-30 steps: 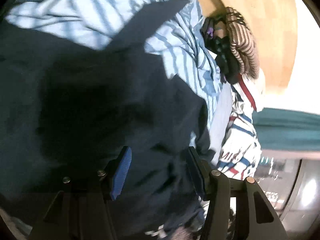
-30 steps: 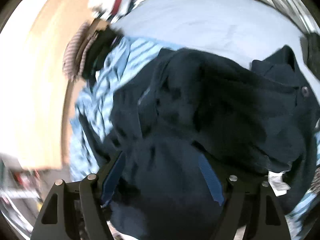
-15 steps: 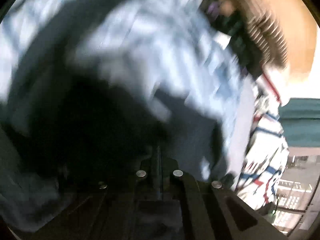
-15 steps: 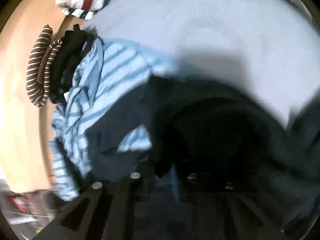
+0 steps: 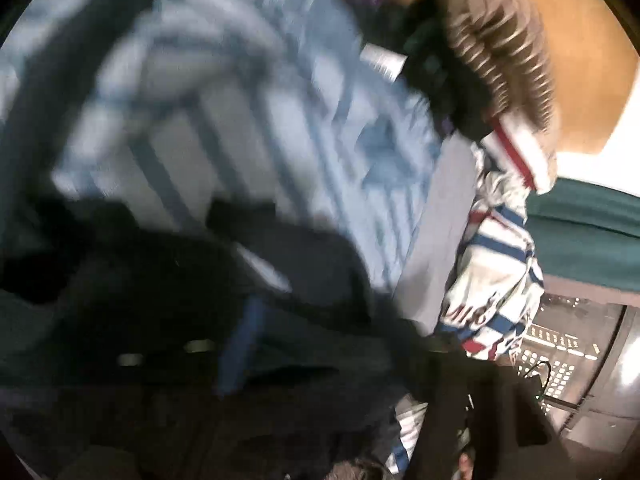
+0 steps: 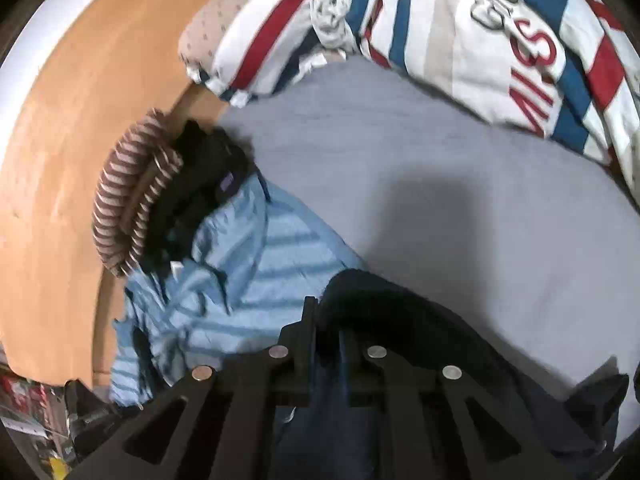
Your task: Fold clothes
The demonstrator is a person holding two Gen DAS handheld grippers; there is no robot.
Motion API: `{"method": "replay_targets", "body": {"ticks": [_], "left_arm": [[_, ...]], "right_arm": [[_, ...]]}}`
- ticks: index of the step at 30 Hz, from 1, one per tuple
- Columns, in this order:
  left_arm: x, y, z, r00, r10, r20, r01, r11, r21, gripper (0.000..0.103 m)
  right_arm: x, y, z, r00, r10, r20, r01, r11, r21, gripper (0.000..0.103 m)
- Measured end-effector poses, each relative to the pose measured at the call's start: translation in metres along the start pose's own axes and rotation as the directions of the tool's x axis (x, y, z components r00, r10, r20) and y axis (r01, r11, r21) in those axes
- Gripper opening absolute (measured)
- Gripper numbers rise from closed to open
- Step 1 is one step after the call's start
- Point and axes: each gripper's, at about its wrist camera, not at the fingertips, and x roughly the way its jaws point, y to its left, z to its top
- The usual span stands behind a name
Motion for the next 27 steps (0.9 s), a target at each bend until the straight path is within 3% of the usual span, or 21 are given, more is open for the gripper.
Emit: {"method": "replay_targets", "body": {"ticks": [3,6,9,10,11,14,17,19,21,24,27], "left_arm": [[0.016,0.017,-0.005,0.999,0.054,0.005,-0.053,0.996,-0.071,0.066],[0.038,0.03,-0.012,0.992,0.112,-0.059,-0.118,0.987,-0.105,0.066],[0.05,0.049,-0.013,0.995,0.094,-0.036,-0.1,0.977,-0.191,0.061],[0.047,0.055,-0.014,0.996,0.087,-0.016,-0.088,0.97,-0.225,0.044],[0.044,0.057,-0.014,0.995,0.096,-0.004,-0.095,0.97,-0.226,0.009],[0.032,0.053,-0.014,0.996,0.084,0.017,-0.08,0.987,-0.136,0.008],[-0.007,0.039,-0.001,0.992,0.001,0.125,0.01,0.996,-0.086,0.008],[-0.037,0.028,0.016,0.976,-0.046,0.213,0.061,0.996,-0.062,0.007],[-0.068,0.014,0.033,0.948,-0.081,0.307,0.098,0.994,-0.04,0.007],[-0.091,0.001,0.054,0.917,-0.026,0.398,0.027,1.0,0.002,0.007],[-0.104,-0.01,0.072,0.858,0.0,0.513,-0.038,0.997,0.063,0.007]], "right_arm": [[0.002,-0.005,-0.016,0.999,-0.04,-0.01,0.04,0.998,-0.042,0.01],[-0.002,-0.013,-0.031,0.997,-0.081,-0.016,0.079,0.992,-0.096,0.01],[-0.01,-0.017,-0.036,0.998,-0.066,-0.026,0.062,0.992,-0.109,0.01],[-0.014,-0.017,-0.039,0.998,-0.061,-0.029,0.058,0.992,-0.115,0.01],[-0.016,-0.017,-0.042,0.998,-0.057,-0.035,0.052,0.991,-0.124,0.01],[-0.028,-0.011,-0.045,0.999,-0.033,-0.03,0.028,0.989,-0.148,0.01],[-0.04,0.006,-0.029,1.0,-0.015,0.01,0.016,0.98,-0.2,0.01],[-0.042,0.025,-0.014,1.0,0.012,0.028,-0.005,0.975,-0.224,0.009],[-0.041,0.046,-0.004,0.998,0.038,0.042,-0.026,0.967,-0.252,0.009],[-0.029,0.095,0.003,0.994,0.066,0.084,-0.033,0.939,-0.343,0.009],[-0.01,0.129,0.02,0.989,0.105,0.1,-0.062,0.929,-0.366,0.009]]}}
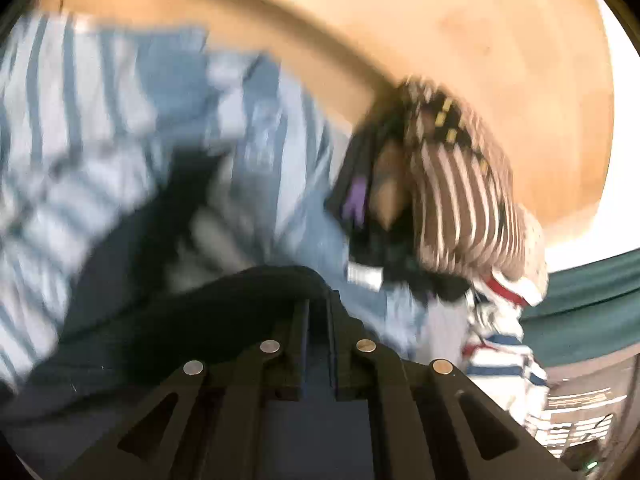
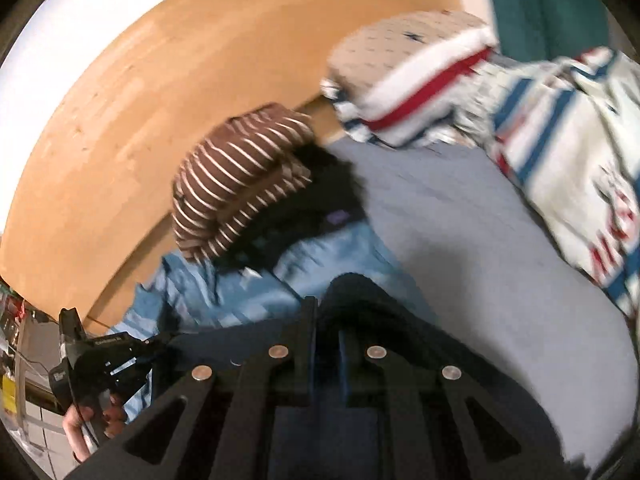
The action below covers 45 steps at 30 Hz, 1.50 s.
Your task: Fold clothes
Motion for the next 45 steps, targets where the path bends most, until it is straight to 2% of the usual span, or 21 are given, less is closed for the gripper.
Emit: {"method": "replay_targets", "body": {"ticks": [2,9,10,11,12,14,17,18,19,21,23,24,26,29,31,35,36,38,41,43,45], "left_arm": [[0.016,-0.004,0.015,0.998,0.01,0.066,-0.013,0.999,0.046,0.007],[0.074,0.009,0.013,0.973,0.197,0.118,-0.211,0.969,0.127,0.007],[0.082,0.011,0.008,0.97,0.208,0.127,-0.224,0.966,0.132,0.007],[0.089,0.012,0.004,0.967,0.217,0.136,-0.235,0.963,0.132,0.007],[0.092,0.013,0.002,0.965,0.222,0.139,-0.24,0.962,0.133,0.007],[0.096,0.016,0.002,0.963,0.229,0.143,-0.248,0.959,0.134,0.007],[0.104,0.016,0.007,0.966,0.241,0.09,-0.249,0.963,0.101,0.014],[0.106,0.018,0.009,0.973,0.227,0.049,-0.231,0.969,0.091,0.017],[0.1,0.019,0.008,0.987,0.159,0.008,-0.159,0.984,0.077,0.024],[0.082,0.021,0.0,0.998,0.008,-0.056,-0.006,0.999,0.04,0.041],[0.056,0.022,-0.019,0.988,-0.107,-0.108,0.114,0.992,0.058,0.066],[0.041,0.022,-0.032,0.977,-0.162,-0.138,0.173,0.982,0.079,0.067],[0.008,0.029,-0.062,0.974,-0.156,-0.163,0.185,0.965,0.183,0.067],[-0.026,0.066,-0.103,0.983,-0.018,-0.184,0.067,0.962,0.266,0.067],[-0.05,0.101,-0.128,0.985,0.054,-0.165,-0.023,0.982,0.188,0.067],[-0.088,0.163,-0.157,0.996,0.02,-0.083,-0.019,1.0,0.017,0.066],[-0.091,0.173,-0.158,0.998,0.02,-0.058,-0.02,1.0,0.004,0.064],[-0.081,0.176,-0.15,0.995,0.039,-0.09,-0.038,0.999,0.015,0.04],[-0.06,0.183,-0.14,0.989,0.076,-0.129,-0.075,0.997,0.01,0.018],[-0.057,0.198,-0.129,0.978,0.209,-0.016,-0.209,0.978,-0.003,0.016],[-0.055,0.217,-0.122,0.969,0.244,0.03,-0.243,0.969,-0.04,0.003]], "right_arm": [[0.017,0.004,0.006,1.0,0.007,0.002,-0.007,1.0,0.009,0.009],[0.093,-0.006,-0.022,0.997,0.002,-0.074,-0.002,1.0,-0.003,0.013],[0.101,-0.009,-0.029,0.996,-0.001,-0.088,0.001,1.0,0.001,0.023],[0.106,-0.012,-0.035,0.994,-0.014,-0.105,0.015,1.0,0.006,0.047],[0.11,-0.016,-0.042,0.991,-0.039,-0.129,0.041,0.999,0.012,0.058],[0.107,-0.021,-0.058,0.985,-0.047,-0.167,0.051,0.998,0.021,0.062],[0.077,-0.027,-0.091,0.983,0.043,-0.176,-0.03,0.997,0.077,0.07],[0.064,-0.029,-0.103,0.983,0.081,-0.167,-0.064,0.993,0.102,0.072],[0.053,-0.03,-0.115,0.98,0.113,-0.162,-0.094,0.988,0.122,0.075],[0.039,-0.032,-0.136,0.973,0.153,-0.175,-0.127,0.98,0.155,0.075],[0.029,-0.037,-0.156,0.963,0.166,-0.214,-0.116,0.967,0.225,0.075],[0.025,-0.038,-0.166,0.955,0.186,-0.229,-0.127,0.96,0.248,0.074],[0.017,-0.039,-0.182,0.943,0.226,-0.246,-0.156,0.949,0.273,0.072],[0.006,-0.043,-0.205,0.938,0.204,-0.28,-0.135,0.959,0.248,0.065],[0.001,-0.045,-0.22,0.929,0.192,-0.318,-0.121,0.965,0.232,0.053],[-0.009,-0.044,-0.243,0.912,0.178,-0.369,-0.115,0.976,0.187,0.045],[-0.01,-0.043,-0.246,0.909,0.172,-0.379,-0.11,0.978,0.178,0.045],[-0.005,-0.045,-0.248,0.905,0.162,-0.393,-0.096,0.979,0.182,0.043],[0.012,-0.056,-0.245,0.905,0.112,-0.411,-0.031,0.98,0.197,0.037],[0.02,-0.067,-0.244,0.912,0.012,-0.409,0.068,0.981,0.18,0.033],[0.024,-0.085,-0.242,0.916,-0.105,-0.387,0.19,0.964,0.186,0.016]]}}
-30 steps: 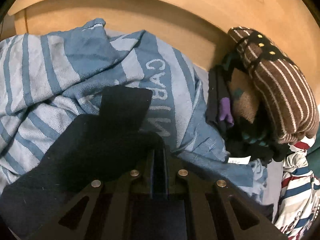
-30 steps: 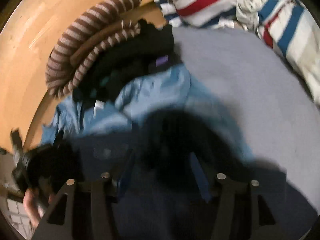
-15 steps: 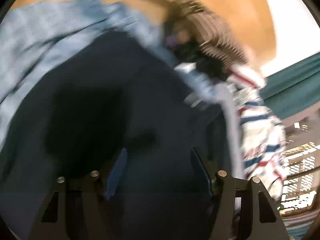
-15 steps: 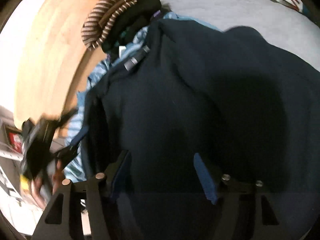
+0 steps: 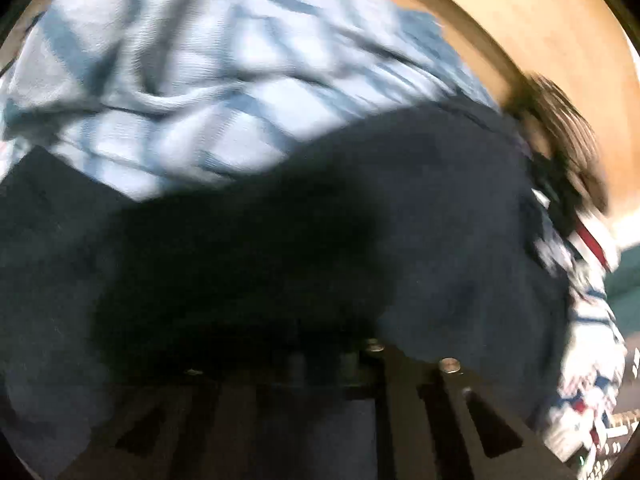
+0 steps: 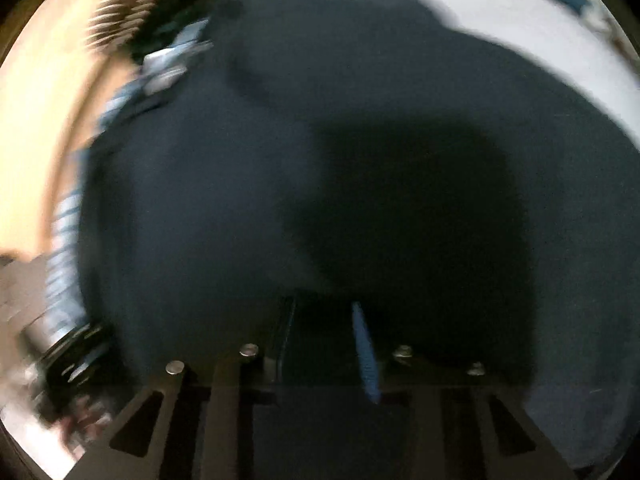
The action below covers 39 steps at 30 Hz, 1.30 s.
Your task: Fold clothes
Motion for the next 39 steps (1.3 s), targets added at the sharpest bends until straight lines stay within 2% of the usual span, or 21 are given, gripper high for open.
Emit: {"method": "replay_targets", "body": {"ticks": [1,2,4,5,6,7,9,12,14,15,17,18,19,21,22,23,24,26,29,34,39], "left_arm": [[0.002,0.011,0.003,1.0,-0.028,-0.009,0.028,0.999,-0.033,0.003],[-0.002,0.016,0.005,0.999,-0.038,-0.001,0.038,0.998,-0.049,0.003],[-0.016,0.011,0.008,0.997,0.041,0.072,-0.039,0.999,-0.023,0.003],[-0.024,0.009,0.009,0.991,0.08,0.109,-0.079,0.997,-0.012,0.003],[-0.029,0.009,0.009,0.989,0.08,0.122,-0.078,0.997,-0.021,0.003],[-0.031,0.011,0.007,0.996,0.042,0.081,-0.039,0.998,-0.042,0.003],[-0.033,0.007,-0.004,0.999,-0.05,-0.015,0.05,0.998,-0.05,0.003],[-0.034,-0.012,-0.031,0.966,-0.188,-0.18,0.192,0.981,0.007,0.003],[-0.027,-0.017,-0.05,0.95,-0.163,-0.267,0.182,0.982,0.048,0.003],[-0.024,-0.019,-0.06,0.939,-0.149,-0.31,0.178,0.982,0.068,0.003],[-0.014,0.013,-0.065,0.95,0.033,-0.31,-0.038,0.999,-0.008,0.003],[-0.02,0.024,-0.067,0.959,0.039,-0.28,-0.054,0.997,-0.049,0.003],[-0.026,0.035,-0.069,0.967,0.043,-0.25,-0.067,0.994,-0.09,0.003],[-0.038,0.057,-0.073,0.981,0.055,-0.188,-0.088,0.981,-0.172,0.003],[-0.043,0.053,-0.076,0.979,0.094,-0.18,-0.121,0.982,-0.143,0.003],[-0.048,0.045,-0.081,0.975,0.136,-0.178,-0.155,0.983,-0.098,0.003],[-0.053,0.038,-0.086,0.969,0.176,-0.175,-0.188,0.981,-0.053,0.003],[-0.067,0.034,-0.095,0.971,0.143,-0.192,-0.151,0.988,-0.027,0.003],[-0.095,0.041,-0.107,0.975,-0.037,-0.217,0.019,0.996,-0.084,0.003],[-0.145,0.041,-0.135,0.95,-0.178,-0.256,0.165,0.984,-0.073,0.003],[-0.193,0.039,-0.173,0.92,-0.272,-0.282,0.274,0.961,-0.035,0.003]], "right_arm": [[0.002,-0.009,0.003,1.0,-0.027,0.015,0.026,0.999,0.035,0.004],[0.002,-0.019,0.004,1.0,-0.003,0.016,0.002,0.997,0.083,0.0],[-0.002,-0.031,0.005,0.999,0.041,0.014,-0.042,0.988,0.146,0.003],[-0.005,-0.032,0.003,0.998,0.059,0.011,-0.06,0.986,0.154,0.009],[-0.011,-0.026,-0.003,0.997,0.072,0.007,-0.072,0.988,0.136,0.015],[-0.017,-0.021,-0.008,0.996,0.085,0.003,-0.084,0.989,0.118,0.028],[-0.029,-0.009,-0.02,0.993,0.114,-0.01,-0.113,0.991,0.076,0.031],[-0.032,0.017,-0.047,0.98,0.184,-0.081,-0.186,0.983,-0.009,0.031],[-0.024,0.025,-0.063,0.974,0.182,-0.137,-0.189,0.981,-0.04,0.028],[-0.016,0.023,-0.068,0.975,0.146,-0.166,-0.154,0.987,-0.04,0.028],[-0.01,0.003,-0.075,0.981,0.069,-0.181,-0.067,0.998,0.021,0.026],[-0.009,-0.011,-0.078,0.983,0.03,-0.181,-0.018,0.998,0.066,0.023],[-0.008,-0.025,-0.08,0.983,-0.009,-0.182,0.03,0.993,0.111,0.012],[-0.017,-0.037,-0.085,0.982,-0.097,-0.164,0.121,0.982,0.142,0.011],[-0.024,-0.036,-0.089,0.98,-0.136,-0.147,0.155,0.979,0.13,0.02],[-0.031,-0.029,-0.093,0.979,-0.16,-0.122,0.172,0.981,0.092,0.035],[-0.037,-0.021,-0.098,0.98,-0.167,-0.103,0.174,0.983,0.055,0.041],[-0.049,-0.006,-0.111,0.992,-0.075,-0.101,0.075,0.997,-0.004,0.044],[-0.073,0.006,-0.132,0.995,0.042,-0.093,-0.045,0.999,-0.03,0.044],[-0.126,0.011,-0.165,0.988,0.153,-0.01,-0.154,0.987,-0.042,0.049],[-0.178,0.002,-0.203,0.96,0.262,0.097,-0.261,0.965,-0.017,0.052]]}}
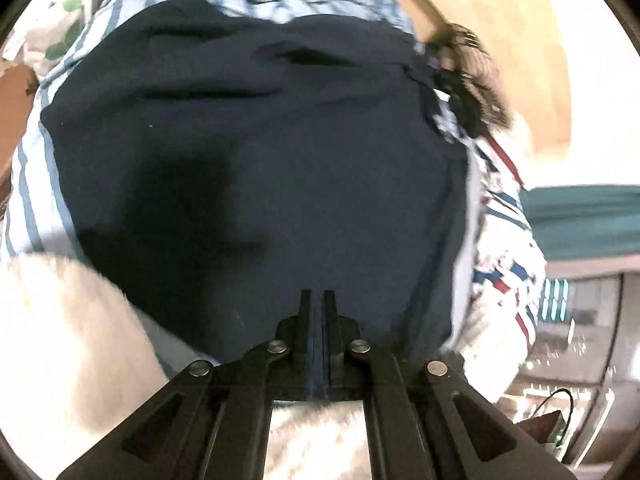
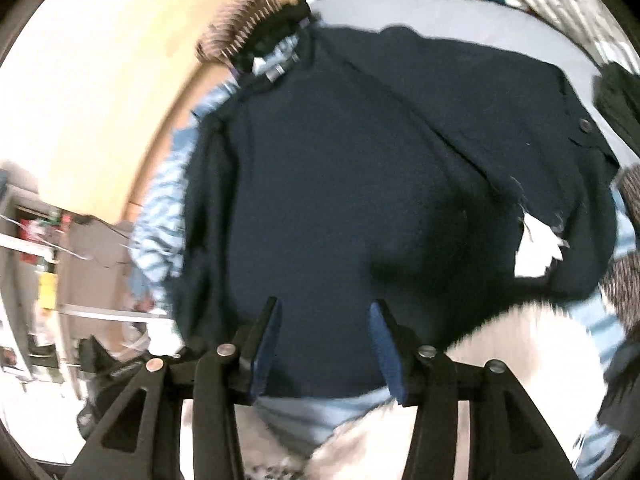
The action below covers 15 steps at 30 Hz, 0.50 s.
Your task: Fold clothes
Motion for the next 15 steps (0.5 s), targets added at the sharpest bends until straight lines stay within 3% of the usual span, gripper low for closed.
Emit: {"method": "replay_targets", "body": {"ticks": [3,8,12,15], "left_arm": [[-0.028,-0.007,-0.022,0.998,-0.05,0.022,0.049,0.997,0.053,0.003],[-0.041,-0.02,-0.029,0.989,-0.145,0.025,0.142,0.985,0.096,0.003],[-0.031,-0.011,-0.031,0.986,-0.165,0.0,0.164,0.982,0.094,0.003],[-0.013,-0.001,-0.027,0.988,-0.152,-0.027,0.154,0.986,0.066,0.003]], "right_arm": [[-0.021,0.015,-0.015,0.998,0.032,0.062,-0.032,0.999,-0.01,0.053],[-0.068,0.0,-0.028,0.985,0.017,0.172,-0.024,0.999,0.038,0.053],[-0.088,-0.026,-0.036,0.973,-0.018,0.229,-0.001,0.996,0.084,0.052],[-0.08,-0.029,-0.029,0.977,-0.041,0.211,0.034,0.999,0.04,0.052]]}}
